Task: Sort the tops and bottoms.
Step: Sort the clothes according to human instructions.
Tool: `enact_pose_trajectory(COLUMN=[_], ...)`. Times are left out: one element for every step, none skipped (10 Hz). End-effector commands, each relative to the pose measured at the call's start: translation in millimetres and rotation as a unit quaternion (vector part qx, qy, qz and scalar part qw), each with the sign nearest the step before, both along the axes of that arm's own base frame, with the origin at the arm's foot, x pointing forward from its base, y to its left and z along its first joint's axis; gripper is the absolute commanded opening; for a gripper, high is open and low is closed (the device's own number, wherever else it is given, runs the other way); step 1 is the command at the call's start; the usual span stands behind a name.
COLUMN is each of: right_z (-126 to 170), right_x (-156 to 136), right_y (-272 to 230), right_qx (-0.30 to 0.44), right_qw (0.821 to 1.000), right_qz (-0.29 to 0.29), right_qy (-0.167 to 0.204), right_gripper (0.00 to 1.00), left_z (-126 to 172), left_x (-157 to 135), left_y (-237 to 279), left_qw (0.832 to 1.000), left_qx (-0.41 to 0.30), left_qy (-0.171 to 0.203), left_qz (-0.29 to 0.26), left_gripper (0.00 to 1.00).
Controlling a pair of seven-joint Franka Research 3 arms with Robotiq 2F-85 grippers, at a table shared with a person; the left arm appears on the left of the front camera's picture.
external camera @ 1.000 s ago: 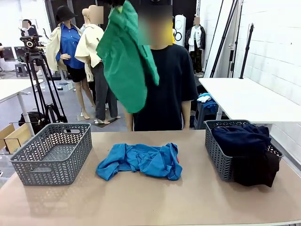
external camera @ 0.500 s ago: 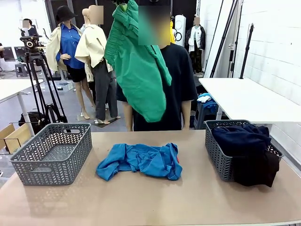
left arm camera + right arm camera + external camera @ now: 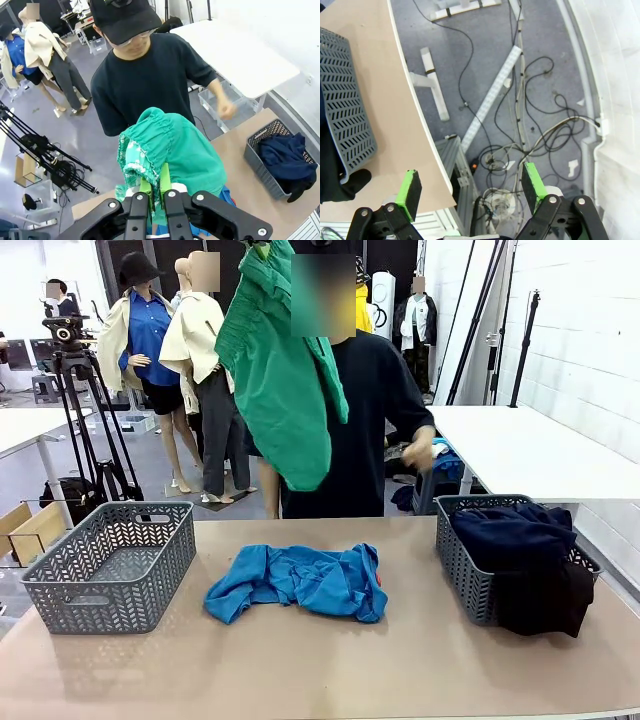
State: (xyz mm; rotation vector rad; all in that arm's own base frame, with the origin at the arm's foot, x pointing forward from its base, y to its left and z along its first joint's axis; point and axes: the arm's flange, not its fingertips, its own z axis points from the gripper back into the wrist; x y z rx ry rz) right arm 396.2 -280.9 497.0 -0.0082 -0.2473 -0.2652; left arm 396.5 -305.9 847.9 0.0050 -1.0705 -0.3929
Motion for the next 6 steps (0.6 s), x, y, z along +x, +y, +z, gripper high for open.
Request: enact_pose_trajectory(right_z=[-0.3,-0.3,-0.3,-0.3,-0.3,-0.3], right_x=[1.1,1.1,1.1,1.1,1.1,1.1], right_y=[-0.1,-0.1,-0.1,-0.1,-0.1,-0.1], right_qx=[0.0,0.0,0.0,0.0,0.0,0.0], right_qw=[1.0,1.0,1.0,1.0,1.0,1.0], right_qz=[0.002,0.002,0.002,0.002,0.002,0.002], right_qy=[0.001,0.001,0.001,0.001,0.001,0.001], right_gripper=[1.0,1.0,1.0,1.0,1.0,1.0], left_z=[2.3,2.3,2.3,2.3,2.3,2.3], left_x=[-2.4,-2.4,-2.4,-2.4,-2.4,-2.4], left_y=[3.3,3.3,3.3,3.3,3.3,3.3], left_qw=[1.0,1.0,1.0,1.0,1.0,1.0], left_qx=[-0.008,-0.008,-0.008,-0.008,-0.008,-0.008], left_qy=[-0.006,-0.006,-0.006,-0.006,-0.006,-0.006], left_qz=[-0.001,-0.001,-0.001,-0.001,-0.001,-0.001], left_gripper=[0.0,0.0,0.0,0.0,0.0,0.0])
